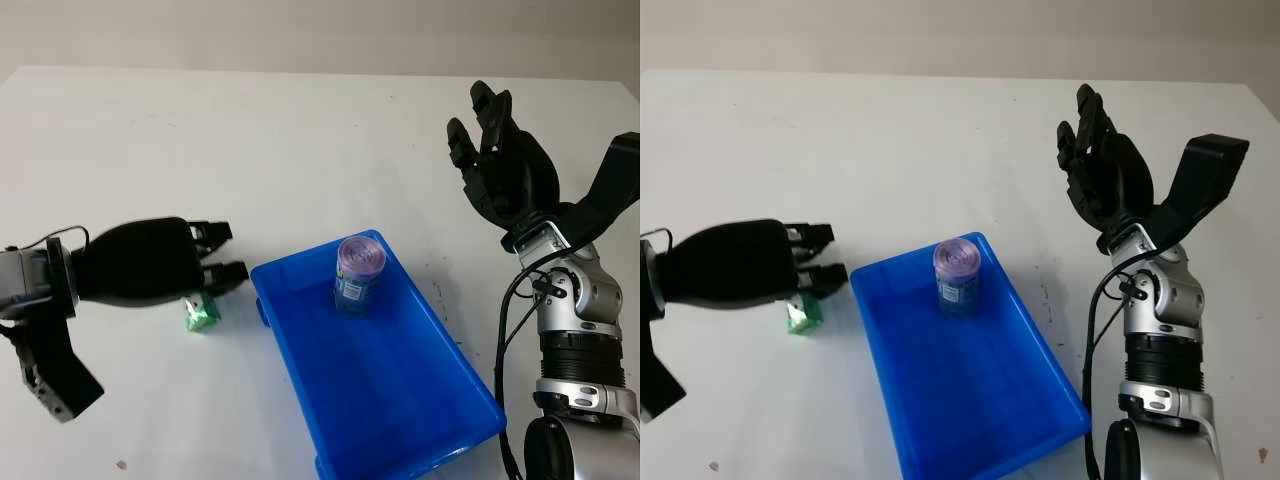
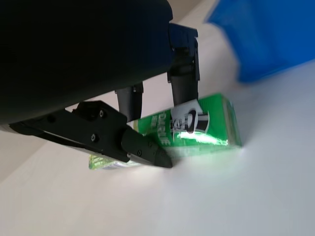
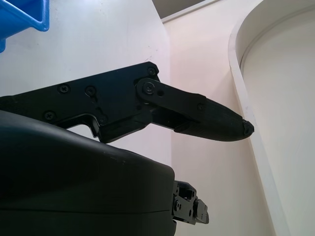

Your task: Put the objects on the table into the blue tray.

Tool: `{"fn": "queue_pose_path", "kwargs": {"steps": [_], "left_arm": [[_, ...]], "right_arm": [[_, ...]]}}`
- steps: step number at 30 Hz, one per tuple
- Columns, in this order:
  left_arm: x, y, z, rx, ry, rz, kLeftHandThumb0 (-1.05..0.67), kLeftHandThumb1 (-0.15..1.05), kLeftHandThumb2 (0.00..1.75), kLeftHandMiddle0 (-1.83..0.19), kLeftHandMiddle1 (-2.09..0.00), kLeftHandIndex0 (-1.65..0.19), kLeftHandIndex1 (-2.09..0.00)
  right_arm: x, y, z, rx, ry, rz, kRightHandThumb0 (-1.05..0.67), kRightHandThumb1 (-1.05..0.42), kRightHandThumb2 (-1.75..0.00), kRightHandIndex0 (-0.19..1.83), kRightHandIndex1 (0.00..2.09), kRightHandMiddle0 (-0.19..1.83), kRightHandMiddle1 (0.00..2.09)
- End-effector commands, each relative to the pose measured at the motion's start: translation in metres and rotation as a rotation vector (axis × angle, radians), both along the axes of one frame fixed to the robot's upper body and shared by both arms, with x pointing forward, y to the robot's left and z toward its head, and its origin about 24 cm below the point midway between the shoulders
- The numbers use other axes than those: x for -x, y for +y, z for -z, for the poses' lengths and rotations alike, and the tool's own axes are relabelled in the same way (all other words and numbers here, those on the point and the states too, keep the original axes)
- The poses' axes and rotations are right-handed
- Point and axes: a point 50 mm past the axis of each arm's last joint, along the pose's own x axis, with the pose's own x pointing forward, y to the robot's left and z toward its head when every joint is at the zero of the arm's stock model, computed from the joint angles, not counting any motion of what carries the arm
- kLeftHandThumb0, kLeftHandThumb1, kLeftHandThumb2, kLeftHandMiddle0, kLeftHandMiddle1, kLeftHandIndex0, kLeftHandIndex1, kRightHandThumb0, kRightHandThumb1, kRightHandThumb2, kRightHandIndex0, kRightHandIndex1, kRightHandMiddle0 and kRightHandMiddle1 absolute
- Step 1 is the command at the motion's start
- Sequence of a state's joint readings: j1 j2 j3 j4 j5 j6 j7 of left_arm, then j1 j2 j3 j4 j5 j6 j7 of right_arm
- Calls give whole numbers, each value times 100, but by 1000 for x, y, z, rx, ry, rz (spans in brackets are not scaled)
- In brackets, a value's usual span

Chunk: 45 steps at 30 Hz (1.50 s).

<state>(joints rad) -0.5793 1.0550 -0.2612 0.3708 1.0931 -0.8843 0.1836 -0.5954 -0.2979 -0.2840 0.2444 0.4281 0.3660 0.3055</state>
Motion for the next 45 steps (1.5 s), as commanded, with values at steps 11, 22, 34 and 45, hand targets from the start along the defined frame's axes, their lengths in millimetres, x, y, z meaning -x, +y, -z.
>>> {"fn": "queue_pose_path", "kwargs": {"steps": [11, 22, 34, 45], "left_arm": [[-20, 21, -57, 81, -184, -183, -11, 96, 6, -34, -133, -37, -117], [-6, -12, -90, 582, -78, -86, -16, 98, 5, -37, -126, -42, -109], [23, -44, -106, 761, 37, 55, -21, 98, 6, -33, -132, -36, -120], [41, -51, -124, 846, 141, 71, -19, 99, 5, -30, -138, -32, -126]], "right_arm": [[0, 1, -2, -3, -6, -5, -73, -105, -70, -19, 0, -19, 0], [1, 1, -2, 9, -3, -11, -73, -105, -70, -19, 0, -19, 0], [0, 2, -1, 17, 2, -17, -73, -105, -70, -19, 0, -19, 0], [-1, 3, -1, 12, 6, -8, -72, -105, -69, -19, 0, -19, 0]]}}
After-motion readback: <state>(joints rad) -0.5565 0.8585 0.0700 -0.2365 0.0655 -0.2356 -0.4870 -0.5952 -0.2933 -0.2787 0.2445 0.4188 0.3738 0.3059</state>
